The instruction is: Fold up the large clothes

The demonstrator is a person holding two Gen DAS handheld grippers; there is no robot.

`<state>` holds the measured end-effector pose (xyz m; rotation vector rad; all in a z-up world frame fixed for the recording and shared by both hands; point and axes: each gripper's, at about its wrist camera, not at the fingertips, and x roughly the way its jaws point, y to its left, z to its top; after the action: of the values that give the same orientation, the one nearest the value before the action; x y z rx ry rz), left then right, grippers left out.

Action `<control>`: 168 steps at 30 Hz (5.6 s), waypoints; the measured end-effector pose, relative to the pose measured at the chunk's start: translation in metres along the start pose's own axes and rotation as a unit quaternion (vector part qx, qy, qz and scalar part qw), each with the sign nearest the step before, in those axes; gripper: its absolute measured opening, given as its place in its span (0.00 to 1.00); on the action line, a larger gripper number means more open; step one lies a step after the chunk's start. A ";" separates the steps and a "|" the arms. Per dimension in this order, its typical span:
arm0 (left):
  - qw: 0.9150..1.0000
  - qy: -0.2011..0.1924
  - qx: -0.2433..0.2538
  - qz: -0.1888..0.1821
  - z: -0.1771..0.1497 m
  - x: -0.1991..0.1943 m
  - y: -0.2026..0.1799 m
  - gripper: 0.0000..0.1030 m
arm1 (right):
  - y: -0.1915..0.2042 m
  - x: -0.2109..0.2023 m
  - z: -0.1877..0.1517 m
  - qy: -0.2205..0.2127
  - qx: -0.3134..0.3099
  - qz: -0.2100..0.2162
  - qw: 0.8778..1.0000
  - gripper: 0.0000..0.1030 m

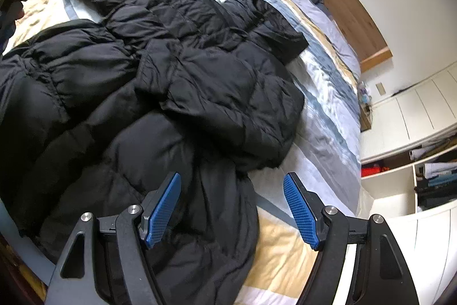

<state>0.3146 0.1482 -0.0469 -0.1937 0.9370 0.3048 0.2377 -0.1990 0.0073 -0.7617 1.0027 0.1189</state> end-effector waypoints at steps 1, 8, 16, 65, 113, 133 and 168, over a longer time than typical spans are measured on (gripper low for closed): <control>1.000 0.000 -0.002 0.001 0.000 0.000 0.003 0.83 | 0.003 -0.001 0.003 -0.002 -0.002 0.002 1.000 0.71; 1.000 -0.006 0.002 0.001 0.003 -0.003 0.008 0.83 | 0.038 -0.005 0.033 -0.019 -0.050 0.038 0.998 0.71; 0.998 -0.043 0.038 -0.024 0.023 -0.018 -0.043 0.83 | 0.080 -0.016 0.051 -0.033 -0.100 0.069 0.992 0.71; 0.998 -0.059 0.028 -0.009 0.047 0.002 0.006 0.83 | 0.111 -0.006 0.110 -0.060 -0.094 0.100 0.989 0.71; 0.881 0.038 -0.416 -0.222 0.075 0.211 0.244 0.50 | 0.011 0.074 0.147 -0.014 0.087 0.024 0.996 0.71; 0.959 -0.062 -0.166 -0.219 0.148 0.052 0.113 0.07 | -0.067 0.026 0.045 -0.035 0.205 -0.002 0.978 0.71; 0.964 0.063 0.175 -0.191 -0.039 0.005 -0.220 0.15 | -0.139 0.006 -0.146 -0.057 0.382 0.020 0.922 0.77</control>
<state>0.3622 -0.0694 -0.0666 -0.0652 1.0399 -0.2329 0.1952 -0.3950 0.0305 -0.0149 0.8566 -0.1888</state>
